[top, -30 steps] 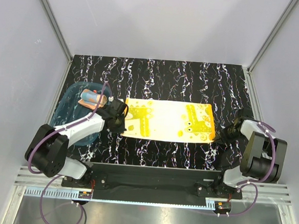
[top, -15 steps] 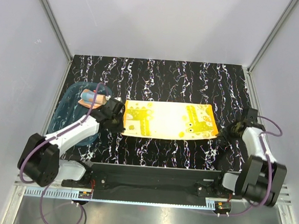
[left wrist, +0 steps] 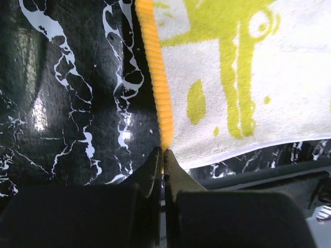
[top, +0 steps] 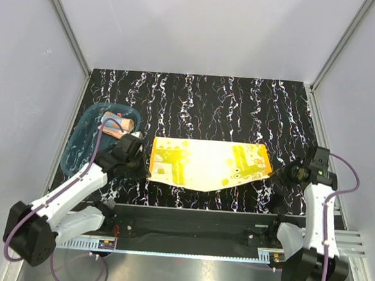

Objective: Roll the towels
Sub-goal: Fold the towel

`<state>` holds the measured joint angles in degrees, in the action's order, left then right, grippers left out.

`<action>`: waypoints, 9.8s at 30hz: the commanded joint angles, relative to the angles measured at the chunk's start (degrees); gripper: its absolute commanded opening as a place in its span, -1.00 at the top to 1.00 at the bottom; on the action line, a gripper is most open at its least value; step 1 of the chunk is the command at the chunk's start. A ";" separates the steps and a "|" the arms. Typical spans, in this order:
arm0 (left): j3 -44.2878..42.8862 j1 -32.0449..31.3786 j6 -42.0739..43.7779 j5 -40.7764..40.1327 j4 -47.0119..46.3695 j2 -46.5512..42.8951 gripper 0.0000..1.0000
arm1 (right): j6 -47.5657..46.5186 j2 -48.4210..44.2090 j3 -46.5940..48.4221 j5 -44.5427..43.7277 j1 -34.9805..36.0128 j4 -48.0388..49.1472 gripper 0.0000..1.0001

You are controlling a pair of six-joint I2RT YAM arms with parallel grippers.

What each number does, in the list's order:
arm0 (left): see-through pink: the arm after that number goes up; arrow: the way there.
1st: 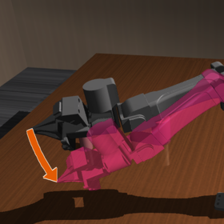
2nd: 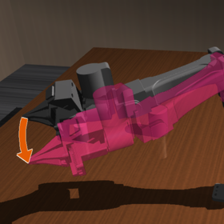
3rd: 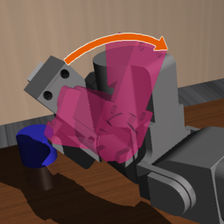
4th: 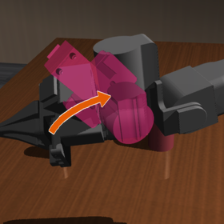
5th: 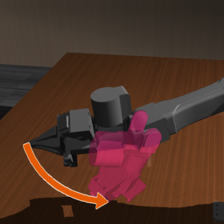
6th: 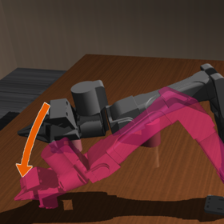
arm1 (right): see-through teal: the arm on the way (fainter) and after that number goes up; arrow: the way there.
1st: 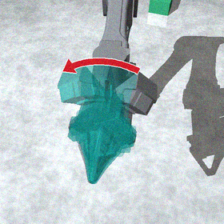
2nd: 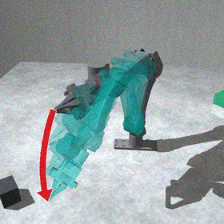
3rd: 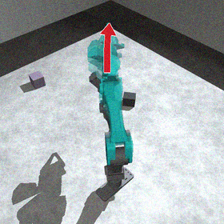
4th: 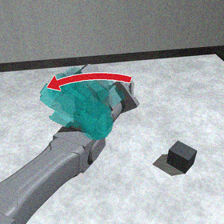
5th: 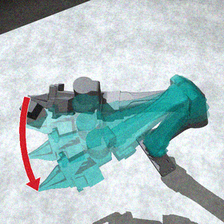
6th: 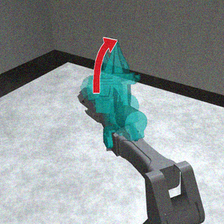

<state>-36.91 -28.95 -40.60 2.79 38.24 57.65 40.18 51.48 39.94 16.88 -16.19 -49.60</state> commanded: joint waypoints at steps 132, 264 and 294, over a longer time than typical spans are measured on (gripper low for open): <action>-13.11 6.18 1.31 -4.98 -10.64 38.33 0.57 | -0.90 38.07 10.33 13.61 26.81 22.97 1.00; -19.97 11.02 17.65 -12.97 8.88 2.57 -0.33 | -3.54 20.49 3.83 -5.55 5.99 8.82 -0.07; -16.88 11.11 18.89 -15.79 7.29 3.52 -0.32 | -3.09 34.39 -0.13 -3.00 5.99 21.66 -0.04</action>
<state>-53.84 -18.11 -22.46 -12.05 47.51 61.14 37.36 84.16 40.86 15.09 -9.91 -30.98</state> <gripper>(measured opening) 0.660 0.523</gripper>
